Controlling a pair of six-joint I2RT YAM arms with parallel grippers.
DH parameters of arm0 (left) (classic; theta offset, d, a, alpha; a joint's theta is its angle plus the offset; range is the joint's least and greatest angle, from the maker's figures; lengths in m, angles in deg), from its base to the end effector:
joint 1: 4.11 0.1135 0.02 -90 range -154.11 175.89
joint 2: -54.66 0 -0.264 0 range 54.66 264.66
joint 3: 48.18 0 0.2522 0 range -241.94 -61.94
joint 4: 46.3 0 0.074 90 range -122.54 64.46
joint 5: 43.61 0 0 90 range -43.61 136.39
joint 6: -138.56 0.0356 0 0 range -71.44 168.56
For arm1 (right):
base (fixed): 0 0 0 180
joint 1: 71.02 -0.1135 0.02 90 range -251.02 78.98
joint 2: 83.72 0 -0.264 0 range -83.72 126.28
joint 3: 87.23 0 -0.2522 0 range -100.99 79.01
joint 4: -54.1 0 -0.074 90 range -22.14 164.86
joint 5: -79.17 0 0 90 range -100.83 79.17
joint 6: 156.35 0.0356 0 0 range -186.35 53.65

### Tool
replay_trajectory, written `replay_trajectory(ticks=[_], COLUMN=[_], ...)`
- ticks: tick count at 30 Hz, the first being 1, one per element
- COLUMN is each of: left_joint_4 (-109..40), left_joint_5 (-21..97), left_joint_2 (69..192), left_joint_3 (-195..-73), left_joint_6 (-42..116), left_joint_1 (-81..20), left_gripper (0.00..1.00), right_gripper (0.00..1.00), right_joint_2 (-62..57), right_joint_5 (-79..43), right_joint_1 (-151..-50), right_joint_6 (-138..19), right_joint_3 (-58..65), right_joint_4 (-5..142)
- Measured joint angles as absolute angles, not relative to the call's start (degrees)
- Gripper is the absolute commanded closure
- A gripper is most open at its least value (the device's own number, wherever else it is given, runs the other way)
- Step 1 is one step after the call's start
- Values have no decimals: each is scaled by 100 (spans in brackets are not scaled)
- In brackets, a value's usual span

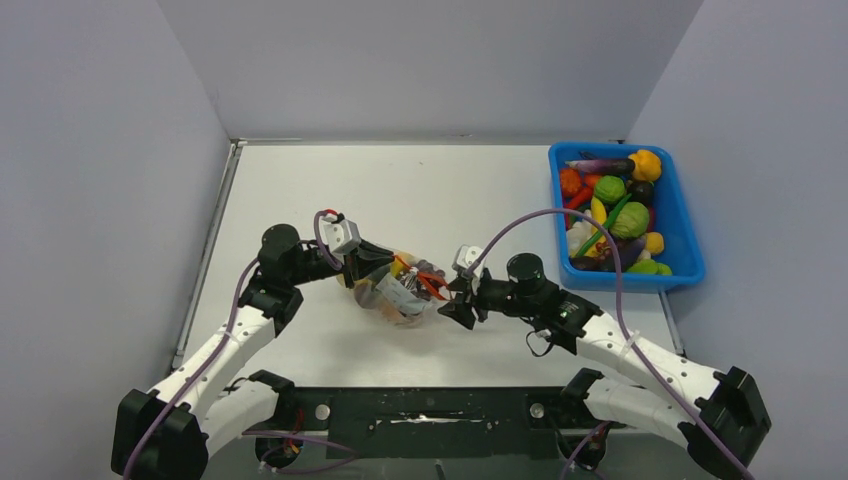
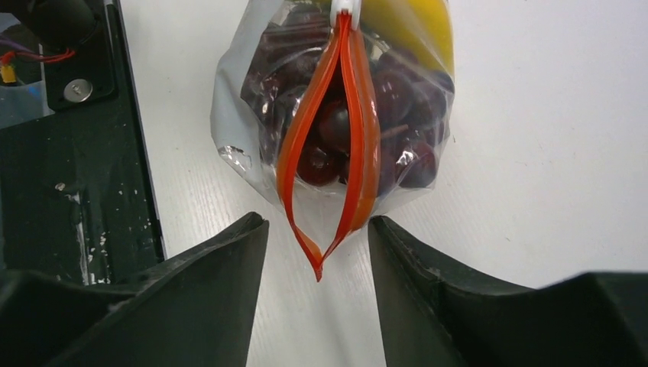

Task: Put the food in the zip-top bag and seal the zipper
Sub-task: Adjust the zipper food storage bag at the center of the board.

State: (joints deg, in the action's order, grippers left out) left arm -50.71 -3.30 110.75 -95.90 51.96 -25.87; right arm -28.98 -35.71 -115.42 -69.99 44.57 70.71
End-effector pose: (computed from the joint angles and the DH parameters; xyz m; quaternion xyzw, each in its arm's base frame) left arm 0.1934 -0.1064 0.2892 0.4243 0.5851 -0.4020 0.5622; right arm 0.1438 0.1618 0.2586 -0.4401 0.6961 0.3559 0.4416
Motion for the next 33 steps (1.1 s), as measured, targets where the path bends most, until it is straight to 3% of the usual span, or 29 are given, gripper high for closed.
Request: replay_trajectory(ticks=[4,5,8,10,19,23,29,33], left_joint_4=[-5078,-5078,-5082,-5115,-5375,-5690,-6315,-6936], left_joint_5=[-332,-332,-332,-330,-319,-207,387,293], left_joint_2=[11077,11075,11075,11075,11071,11071,11257,11807], left_joint_3=[-9587,-9587,-9579,-9559,-9408,-9397,-9450,-9872], left_joint_6=[5161,5148,5087,5050,4860,4497,4197,3546], left_joint_1=[-2587,-2587,-2587,-2587,-2587,-2661,-3761,-2876], left_gripper=[100,100,100,100,100,100,100,100], right_gripper=[56,61,92,99,100,100,100,100], right_joint_2=[-2887,-2863,-2786,-2780,-2926,-3066,-3064,-2906], right_joint_5=[-3352,-3278,-3103,-2992,-2979,-2413,-2509,-2030], right_joint_1=[-11555,-11566,-11570,-11570,-11570,-11524,-10792,-11459], right_joint_6=[-7161,-7213,-7414,-7534,-7832,-7858,-7615,-7760], right_joint_3=[4728,4742,4742,4742,4689,4254,3216,2978], right_joint_4=[6754,6732,6651,6610,6542,6944,7047,7075])
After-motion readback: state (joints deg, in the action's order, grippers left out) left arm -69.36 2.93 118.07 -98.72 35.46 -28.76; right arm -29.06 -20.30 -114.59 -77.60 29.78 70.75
